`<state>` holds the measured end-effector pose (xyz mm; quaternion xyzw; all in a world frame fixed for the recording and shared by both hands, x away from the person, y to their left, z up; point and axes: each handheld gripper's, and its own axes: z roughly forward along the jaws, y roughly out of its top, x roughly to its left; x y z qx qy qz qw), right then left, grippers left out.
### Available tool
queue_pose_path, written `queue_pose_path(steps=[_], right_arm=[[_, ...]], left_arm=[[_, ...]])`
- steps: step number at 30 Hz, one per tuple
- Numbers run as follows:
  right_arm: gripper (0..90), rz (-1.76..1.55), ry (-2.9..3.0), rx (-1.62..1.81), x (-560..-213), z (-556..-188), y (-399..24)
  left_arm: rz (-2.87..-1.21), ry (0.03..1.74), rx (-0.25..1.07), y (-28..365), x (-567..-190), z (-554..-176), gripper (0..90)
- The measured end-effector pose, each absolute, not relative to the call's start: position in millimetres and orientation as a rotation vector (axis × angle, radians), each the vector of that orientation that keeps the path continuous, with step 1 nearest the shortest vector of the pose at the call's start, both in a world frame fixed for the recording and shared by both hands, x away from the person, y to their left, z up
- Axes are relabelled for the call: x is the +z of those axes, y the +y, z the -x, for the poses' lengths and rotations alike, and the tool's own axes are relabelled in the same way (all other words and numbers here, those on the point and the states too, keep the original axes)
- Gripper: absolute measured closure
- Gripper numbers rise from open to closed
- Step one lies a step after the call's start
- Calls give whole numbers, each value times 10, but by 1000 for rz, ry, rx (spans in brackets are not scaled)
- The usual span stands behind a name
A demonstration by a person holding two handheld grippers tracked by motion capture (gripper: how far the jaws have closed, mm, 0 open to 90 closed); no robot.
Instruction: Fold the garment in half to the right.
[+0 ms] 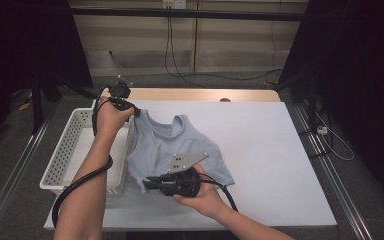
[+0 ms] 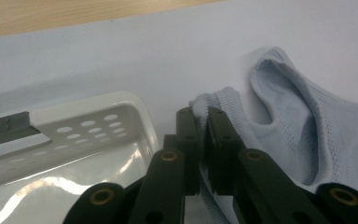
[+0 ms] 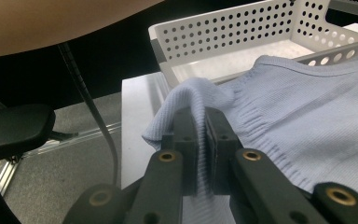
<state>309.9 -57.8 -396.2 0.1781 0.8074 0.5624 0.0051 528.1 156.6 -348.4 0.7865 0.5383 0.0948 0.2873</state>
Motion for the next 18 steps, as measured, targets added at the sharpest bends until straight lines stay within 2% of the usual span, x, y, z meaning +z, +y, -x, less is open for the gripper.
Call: queue_pose_path(steps=[18], right_arm=[[854,-573,2533,1783,-4008,-3099,-535]], left_arm=[[-2118,1457,268,1600,-3522,-5291,848]])
